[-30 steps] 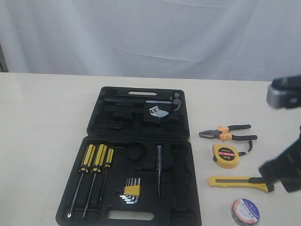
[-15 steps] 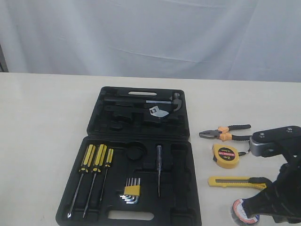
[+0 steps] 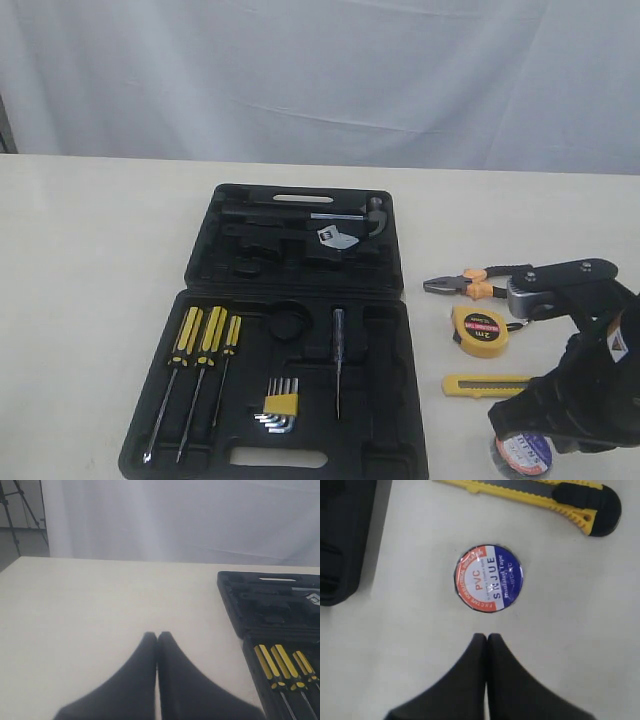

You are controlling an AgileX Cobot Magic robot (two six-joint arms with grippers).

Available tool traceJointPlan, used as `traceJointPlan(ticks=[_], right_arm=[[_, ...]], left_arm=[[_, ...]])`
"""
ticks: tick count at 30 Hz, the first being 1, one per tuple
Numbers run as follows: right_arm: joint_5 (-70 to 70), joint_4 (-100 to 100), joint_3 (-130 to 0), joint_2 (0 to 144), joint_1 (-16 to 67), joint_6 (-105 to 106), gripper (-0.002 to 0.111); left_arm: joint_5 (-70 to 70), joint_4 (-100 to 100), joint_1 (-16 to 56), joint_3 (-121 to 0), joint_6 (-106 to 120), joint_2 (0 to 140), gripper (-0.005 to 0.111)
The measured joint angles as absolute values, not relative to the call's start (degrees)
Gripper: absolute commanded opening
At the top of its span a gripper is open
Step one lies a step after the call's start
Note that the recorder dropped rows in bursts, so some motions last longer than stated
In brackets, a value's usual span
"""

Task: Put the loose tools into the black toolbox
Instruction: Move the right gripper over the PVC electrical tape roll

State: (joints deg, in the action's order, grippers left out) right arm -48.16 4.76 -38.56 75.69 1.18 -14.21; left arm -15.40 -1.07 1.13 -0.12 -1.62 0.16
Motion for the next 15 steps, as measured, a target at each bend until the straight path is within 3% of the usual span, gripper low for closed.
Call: traceJointPlan(ticks=[4, 7, 11, 15], right_arm=[[-48.07, 4.76, -38.56, 75.69, 1.18, -15.14, 0.003], [-48.03, 4.76, -38.56, 75.69, 1.18, -15.19, 0.020], [-47.93, 4.76, -38.56, 75.69, 1.18, -15.19, 0.055], [-47.65, 4.86, -38.56, 75.69, 1.18, -15.19, 0.066]], left_arm=[[-15.40, -1.07, 1.13, -0.12, -1.62, 0.16, 0.000], [-15.40, -1.07, 1.13, -0.12, -1.62, 0.16, 0.000], [-15.40, -1.07, 1.13, -0.12, -1.62, 0.16, 0.000], [-15.40, -1.07, 1.13, -0.12, -1.62, 0.16, 0.000]])
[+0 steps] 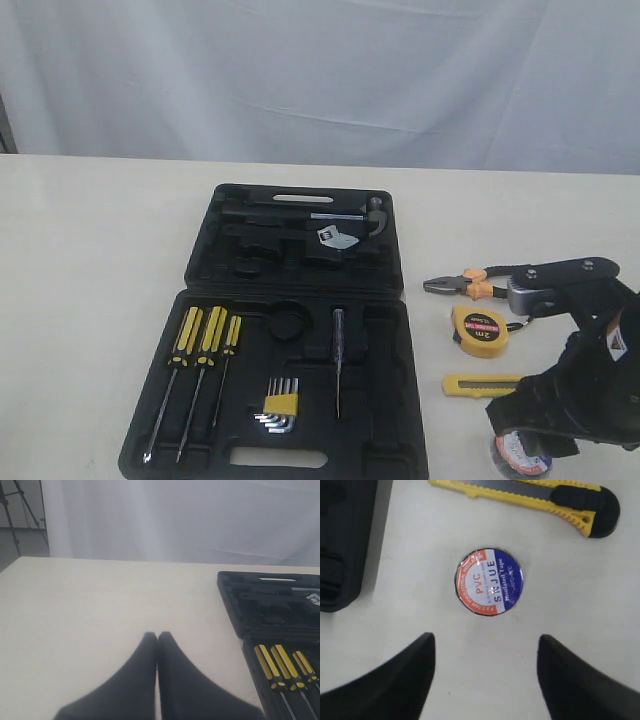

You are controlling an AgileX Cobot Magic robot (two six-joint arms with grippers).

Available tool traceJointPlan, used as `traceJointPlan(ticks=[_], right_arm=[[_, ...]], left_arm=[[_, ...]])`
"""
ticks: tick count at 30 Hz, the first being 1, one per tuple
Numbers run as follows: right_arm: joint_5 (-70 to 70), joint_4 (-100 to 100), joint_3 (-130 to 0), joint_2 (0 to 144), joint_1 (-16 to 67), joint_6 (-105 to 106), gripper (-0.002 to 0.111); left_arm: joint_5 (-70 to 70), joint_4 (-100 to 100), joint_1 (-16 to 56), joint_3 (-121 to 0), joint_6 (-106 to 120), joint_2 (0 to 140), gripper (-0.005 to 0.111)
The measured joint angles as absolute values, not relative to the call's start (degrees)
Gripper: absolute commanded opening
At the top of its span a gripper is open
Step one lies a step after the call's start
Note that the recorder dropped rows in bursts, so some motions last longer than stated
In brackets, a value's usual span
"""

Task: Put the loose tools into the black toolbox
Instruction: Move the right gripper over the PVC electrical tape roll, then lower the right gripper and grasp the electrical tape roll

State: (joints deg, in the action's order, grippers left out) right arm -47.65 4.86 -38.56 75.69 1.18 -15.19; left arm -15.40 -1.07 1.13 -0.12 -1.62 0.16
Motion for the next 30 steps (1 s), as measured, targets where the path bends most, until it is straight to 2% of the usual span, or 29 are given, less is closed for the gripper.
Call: traceJointPlan(ticks=[15, 30], right_arm=[[-39.91, 4.98, -38.56, 76.20, 1.18, -16.12, 0.067], [-35.67, 10.32, -38.68, 89.26, 1.28, -21.67, 0.067]], left_arm=[[-15.40, -1.07, 1.13, -0.12, -1.62, 0.16, 0.000], [-15.40, -1.07, 1.13, -0.12, -1.62, 0.16, 0.000]])
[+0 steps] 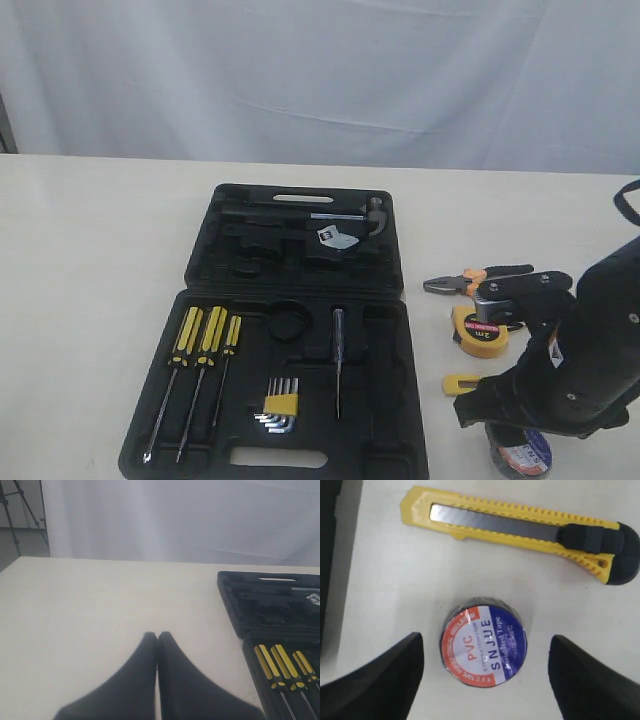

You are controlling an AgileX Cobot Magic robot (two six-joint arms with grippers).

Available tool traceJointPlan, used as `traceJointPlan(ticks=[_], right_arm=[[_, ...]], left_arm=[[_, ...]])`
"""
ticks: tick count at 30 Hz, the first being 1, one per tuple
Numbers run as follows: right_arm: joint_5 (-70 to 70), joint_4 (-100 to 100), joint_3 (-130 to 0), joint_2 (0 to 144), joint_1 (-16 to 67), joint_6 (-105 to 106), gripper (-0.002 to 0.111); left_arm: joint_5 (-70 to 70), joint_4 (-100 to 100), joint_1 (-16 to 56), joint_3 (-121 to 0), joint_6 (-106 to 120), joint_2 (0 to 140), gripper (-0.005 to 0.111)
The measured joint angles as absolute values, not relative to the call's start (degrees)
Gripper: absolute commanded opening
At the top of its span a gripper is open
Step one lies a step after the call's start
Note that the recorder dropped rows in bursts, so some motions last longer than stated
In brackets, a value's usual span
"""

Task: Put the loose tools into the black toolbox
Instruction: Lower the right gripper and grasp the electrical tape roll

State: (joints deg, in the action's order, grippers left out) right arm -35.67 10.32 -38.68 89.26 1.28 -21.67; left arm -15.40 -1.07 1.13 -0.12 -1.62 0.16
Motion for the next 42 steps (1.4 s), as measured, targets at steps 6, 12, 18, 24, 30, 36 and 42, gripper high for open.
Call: traceJointPlan(ticks=[6, 12, 18, 24, 30, 36, 42], right_arm=[[-34.37, 10.45, -38.68, 91.86, 1.28, -24.34, 0.067], [-33.89, 10.45, -38.68, 92.28, 1.28, -24.60, 0.067], [-33.13, 10.45, -38.68, 92.28, 1.28, -25.71, 0.067], [-33.05, 10.89, -38.68, 92.51, 1.28, -25.93, 0.067], [-32.27, 11.60, -38.68, 95.67, 1.28, -26.15, 0.067], [-31.70, 11.60, -38.71, 97.21, 1.28, -26.15, 0.067], [-31.70, 10.98, -38.95, 97.77, 1.28, -26.15, 0.032]], left_arm=[[-15.40, -1.07, 1.13, -0.12, -1.62, 0.16, 0.000], [-15.40, -1.07, 1.13, -0.12, -1.62, 0.16, 0.000], [-15.40, -1.07, 1.13, -0.12, -1.62, 0.16, 0.000], [-15.40, -1.07, 1.13, -0.12, -1.62, 0.16, 0.000], [-15.40, -1.07, 1.13, -0.12, -1.62, 0.16, 0.000], [-15.40, -1.07, 1.13, -0.12, -1.62, 0.16, 0.000], [-15.40, -1.07, 1.13, -0.12, -1.62, 0.16, 0.000]])
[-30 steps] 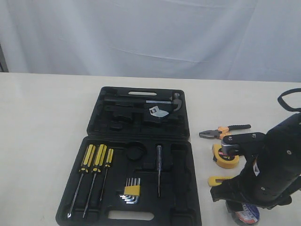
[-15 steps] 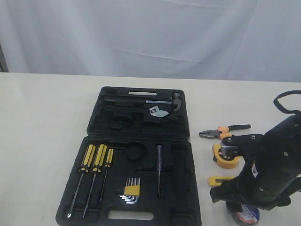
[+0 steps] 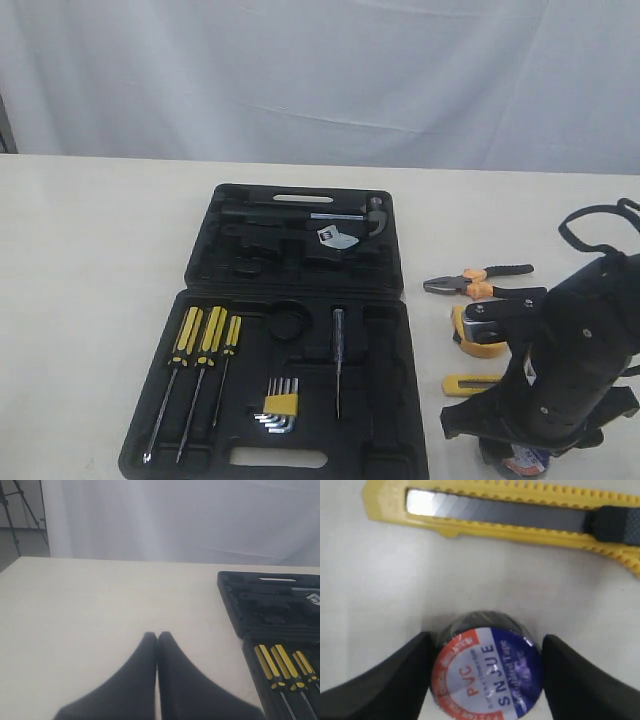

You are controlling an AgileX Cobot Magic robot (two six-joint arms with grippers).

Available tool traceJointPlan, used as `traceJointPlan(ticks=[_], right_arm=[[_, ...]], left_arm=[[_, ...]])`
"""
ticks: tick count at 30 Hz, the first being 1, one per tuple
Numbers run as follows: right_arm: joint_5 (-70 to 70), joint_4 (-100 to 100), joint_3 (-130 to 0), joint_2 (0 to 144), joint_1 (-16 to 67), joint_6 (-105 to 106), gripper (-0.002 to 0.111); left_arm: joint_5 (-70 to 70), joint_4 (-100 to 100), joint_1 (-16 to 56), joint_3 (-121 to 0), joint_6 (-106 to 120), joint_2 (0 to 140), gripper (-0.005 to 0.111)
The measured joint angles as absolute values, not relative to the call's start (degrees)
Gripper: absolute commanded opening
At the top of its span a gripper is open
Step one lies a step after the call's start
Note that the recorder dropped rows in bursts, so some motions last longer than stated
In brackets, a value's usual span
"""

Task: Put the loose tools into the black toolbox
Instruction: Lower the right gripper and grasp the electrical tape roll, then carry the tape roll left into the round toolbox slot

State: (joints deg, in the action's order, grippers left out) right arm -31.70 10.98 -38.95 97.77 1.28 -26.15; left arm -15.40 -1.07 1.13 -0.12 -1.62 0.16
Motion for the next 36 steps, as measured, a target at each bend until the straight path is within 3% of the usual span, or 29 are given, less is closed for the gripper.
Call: traceJointPlan(ticks=[1, 2, 4, 9, 16, 23, 36], right_arm=[[-32.00, 10.11, -39.02, 97.76, 1.28, -26.15, 0.025], [-32.10, 9.77, -39.09, 97.76, 1.28, -26.15, 0.008], [-32.49, 8.89, -39.31, 97.87, 1.28, -26.15, 0.000], [-39.28, 8.32, -41.48, 95.90, 1.28, -25.21, 0.000], [-58.87, 7.22, -59.34, 90.71, 2.47, -21.33, 0.000], [-55.22, 3.77, -75.22, 93.38, 7.33, -21.25, 0.000], [-52.99, 2.66, -94.74, 115.78, 16.68, -21.25, 0.000]], left_arm=[[-15.40, -1.07, 1.13, -0.12, -1.62, 0.16, 0.000], [-15.40, -1.07, 1.13, -0.12, -1.62, 0.16, 0.000], [-15.40, -1.07, 1.13, -0.12, -1.62, 0.16, 0.000], [-15.40, -1.07, 1.13, -0.12, -1.62, 0.16, 0.000], [-15.40, -1.07, 1.13, -0.12, -1.62, 0.16, 0.000], [-15.40, -1.07, 1.13, -0.12, -1.62, 0.16, 0.000], [-15.40, -1.07, 1.13, -0.12, -1.62, 0.16, 0.000]])
